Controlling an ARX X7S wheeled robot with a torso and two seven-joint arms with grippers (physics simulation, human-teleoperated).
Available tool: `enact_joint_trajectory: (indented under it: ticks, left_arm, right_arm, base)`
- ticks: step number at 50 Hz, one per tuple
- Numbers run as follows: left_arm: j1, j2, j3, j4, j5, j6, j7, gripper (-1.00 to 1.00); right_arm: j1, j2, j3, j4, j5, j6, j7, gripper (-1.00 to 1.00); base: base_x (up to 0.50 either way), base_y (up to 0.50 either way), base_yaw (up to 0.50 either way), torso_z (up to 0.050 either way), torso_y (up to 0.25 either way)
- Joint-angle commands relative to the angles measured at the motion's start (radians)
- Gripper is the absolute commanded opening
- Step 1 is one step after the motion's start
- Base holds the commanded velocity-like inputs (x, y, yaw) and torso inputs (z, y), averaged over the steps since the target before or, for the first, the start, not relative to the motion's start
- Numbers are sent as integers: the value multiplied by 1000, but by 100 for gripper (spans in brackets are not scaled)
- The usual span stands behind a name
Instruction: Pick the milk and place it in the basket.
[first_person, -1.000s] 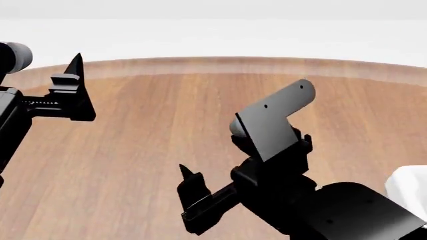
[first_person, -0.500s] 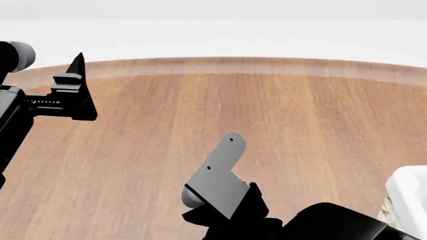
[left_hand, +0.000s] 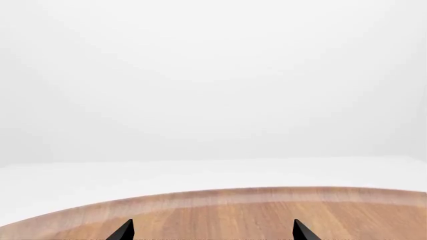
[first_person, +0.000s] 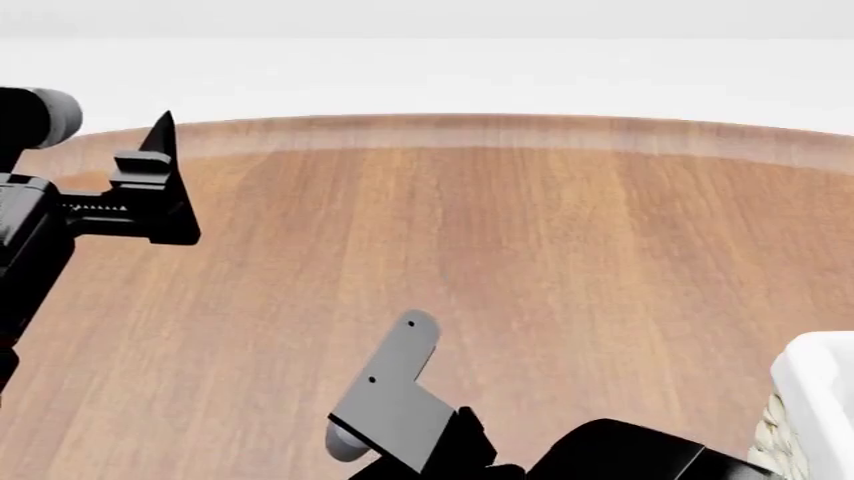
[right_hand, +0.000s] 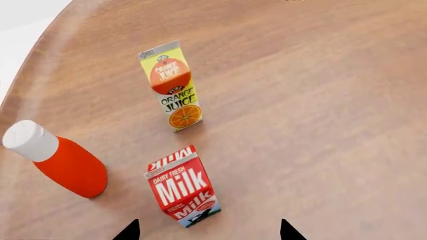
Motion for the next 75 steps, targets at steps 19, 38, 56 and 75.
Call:
enact_joint_trajectory:
  ticks: [19, 38, 56, 75]
  left_arm:
    - [-2, -4, 24, -11, -8, 10, -11, 100]
    - [2, -8, 32, -22, -15, 24, -14, 100]
    - [9, -12, 37, -24, -24, 30, -18, 100]
    - [15, -16, 41, -32, -34, 39, -20, 100]
  right_arm:
    - [62, -78, -183, 206, -102, -214, -139, 100]
    - [31, -137, -257, 371, -149, -365, -226, 100]
    - [12, -203, -331, 569, -195, -501, -327, 100]
    - [-19, -268, -414, 765, -239, -595, -409, 100]
  base:
    - [0, 0, 0, 0, 0]
    - [0, 0, 0, 0, 0]
    - [0, 0, 0, 0, 0]
    - [0, 0, 0, 0, 0]
